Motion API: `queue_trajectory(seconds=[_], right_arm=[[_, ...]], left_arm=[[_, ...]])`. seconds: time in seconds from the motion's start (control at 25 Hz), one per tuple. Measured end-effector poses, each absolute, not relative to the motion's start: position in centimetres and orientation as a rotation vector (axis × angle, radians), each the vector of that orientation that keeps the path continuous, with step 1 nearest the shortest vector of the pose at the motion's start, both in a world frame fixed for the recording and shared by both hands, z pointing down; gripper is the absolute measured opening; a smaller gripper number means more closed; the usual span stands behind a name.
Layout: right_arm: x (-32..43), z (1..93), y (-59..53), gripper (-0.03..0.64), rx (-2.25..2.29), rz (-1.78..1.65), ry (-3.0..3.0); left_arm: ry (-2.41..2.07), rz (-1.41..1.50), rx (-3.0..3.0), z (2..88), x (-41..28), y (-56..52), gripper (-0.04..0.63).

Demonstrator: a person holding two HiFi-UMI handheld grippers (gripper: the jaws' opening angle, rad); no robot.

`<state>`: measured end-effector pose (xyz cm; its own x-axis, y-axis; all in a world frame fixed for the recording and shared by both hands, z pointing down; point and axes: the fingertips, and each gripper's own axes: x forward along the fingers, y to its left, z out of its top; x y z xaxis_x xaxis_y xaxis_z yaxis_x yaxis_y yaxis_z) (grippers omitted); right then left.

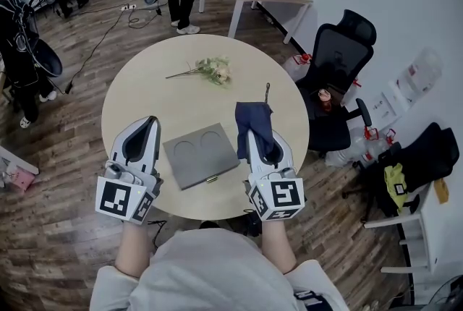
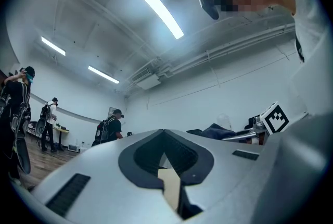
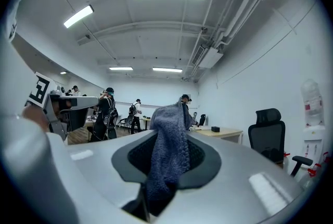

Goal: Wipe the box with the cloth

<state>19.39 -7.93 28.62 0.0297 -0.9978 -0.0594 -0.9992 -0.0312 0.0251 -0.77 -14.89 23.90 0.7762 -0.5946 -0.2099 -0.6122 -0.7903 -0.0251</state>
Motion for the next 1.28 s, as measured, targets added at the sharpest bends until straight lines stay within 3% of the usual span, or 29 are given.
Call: queue_trajectory(seconds=[1.28], right_arm=[[17.9,27.9,-6.4,0.089,-2.237,0.208,2.174]], left_arm=[[0.949,0.314,-2.924,24.7,-0.9,-13.8,0.008]])
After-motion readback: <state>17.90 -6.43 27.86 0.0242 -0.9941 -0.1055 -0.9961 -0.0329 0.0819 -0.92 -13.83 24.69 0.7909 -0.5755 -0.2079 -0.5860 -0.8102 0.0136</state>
